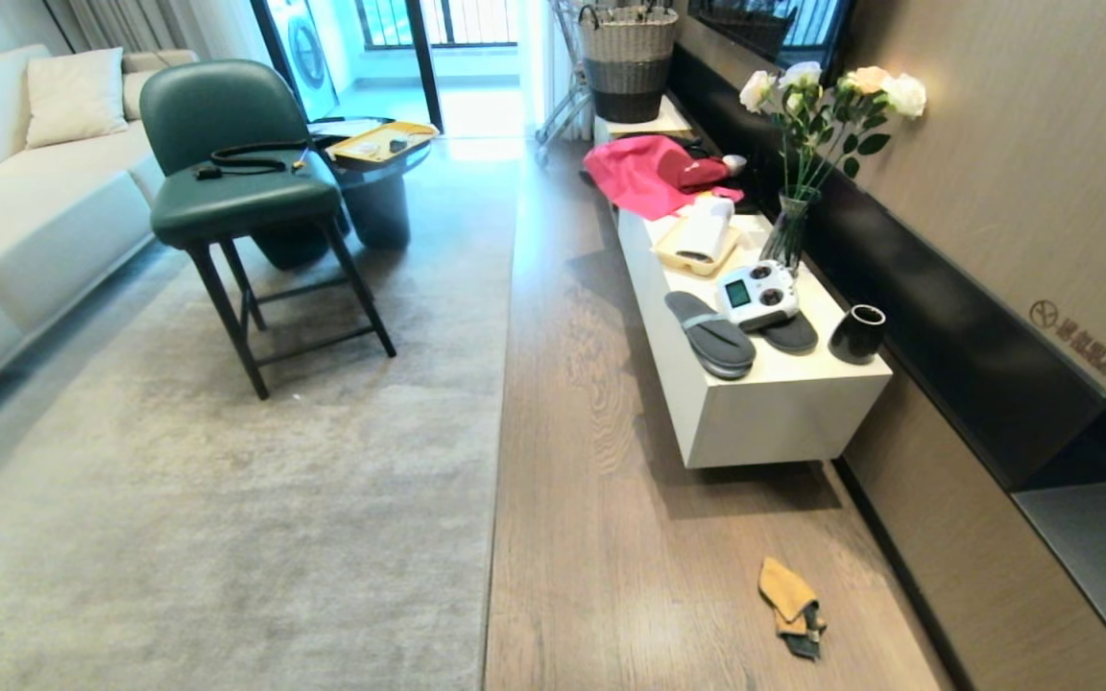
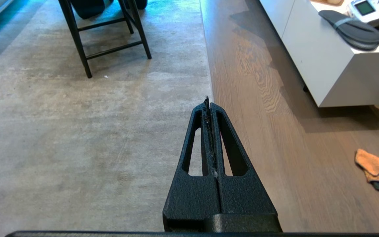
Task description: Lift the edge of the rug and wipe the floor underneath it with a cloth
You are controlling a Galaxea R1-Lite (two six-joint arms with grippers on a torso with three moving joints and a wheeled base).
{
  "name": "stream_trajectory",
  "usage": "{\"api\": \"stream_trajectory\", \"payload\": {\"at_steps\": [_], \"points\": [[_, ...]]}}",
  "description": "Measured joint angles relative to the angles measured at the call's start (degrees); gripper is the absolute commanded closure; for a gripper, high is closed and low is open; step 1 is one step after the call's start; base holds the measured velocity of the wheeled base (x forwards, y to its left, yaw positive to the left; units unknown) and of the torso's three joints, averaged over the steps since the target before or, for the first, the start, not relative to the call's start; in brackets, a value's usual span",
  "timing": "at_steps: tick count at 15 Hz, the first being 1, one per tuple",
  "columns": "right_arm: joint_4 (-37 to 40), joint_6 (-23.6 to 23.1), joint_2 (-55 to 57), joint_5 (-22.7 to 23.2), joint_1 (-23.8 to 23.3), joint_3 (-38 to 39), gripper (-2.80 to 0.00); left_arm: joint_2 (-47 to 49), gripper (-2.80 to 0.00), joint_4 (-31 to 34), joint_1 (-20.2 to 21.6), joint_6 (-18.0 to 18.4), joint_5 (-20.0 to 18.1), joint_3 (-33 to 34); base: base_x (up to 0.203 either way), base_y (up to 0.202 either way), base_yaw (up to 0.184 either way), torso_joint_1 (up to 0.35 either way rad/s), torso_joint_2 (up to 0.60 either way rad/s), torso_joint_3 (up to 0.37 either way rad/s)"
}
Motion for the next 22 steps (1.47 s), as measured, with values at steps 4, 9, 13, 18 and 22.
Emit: {"api": "stream_trajectory", "payload": {"at_steps": [4, 9, 13, 18, 22], "points": [[0.04, -0.18, 0.00, 0.00, 0.00, 0.00, 0.00, 0.00, 0.00, 0.01, 0.00, -0.02, 0.02, 0.00, 0.000, 0.000, 0.000, 0.120, -0.48, -0.367], [0.06, -0.14, 0.00, -0.01, 0.00, 0.00, 0.00, 0.00, 0.00, 0.01, 0.00, 0.00, 0.02, 0.00, 0.000, 0.000, 0.000, 0.162, -0.52, -0.355], [0.04, -0.08, 0.00, 0.00, 0.00, 0.00, 0.00, 0.00, 0.00, -0.02, -0.02, 0.00, 0.02, 0.00, 0.000, 0.000, 0.000, 0.196, -0.56, -0.363], [0.06, -0.09, 0.00, 0.02, 0.00, 0.00, 0.00, 0.00, 0.00, -0.03, 0.00, 0.00, -0.01, 0.00, 0.000, 0.000, 0.000, 0.230, -0.58, -0.355], [0.09, -0.09, 0.00, 0.00, 0.00, 0.00, 0.00, 0.00, 0.00, 0.02, 0.00, -0.02, -0.01, 0.00, 0.000, 0.000, 0.000, 0.158, -0.39, -0.234]]}}
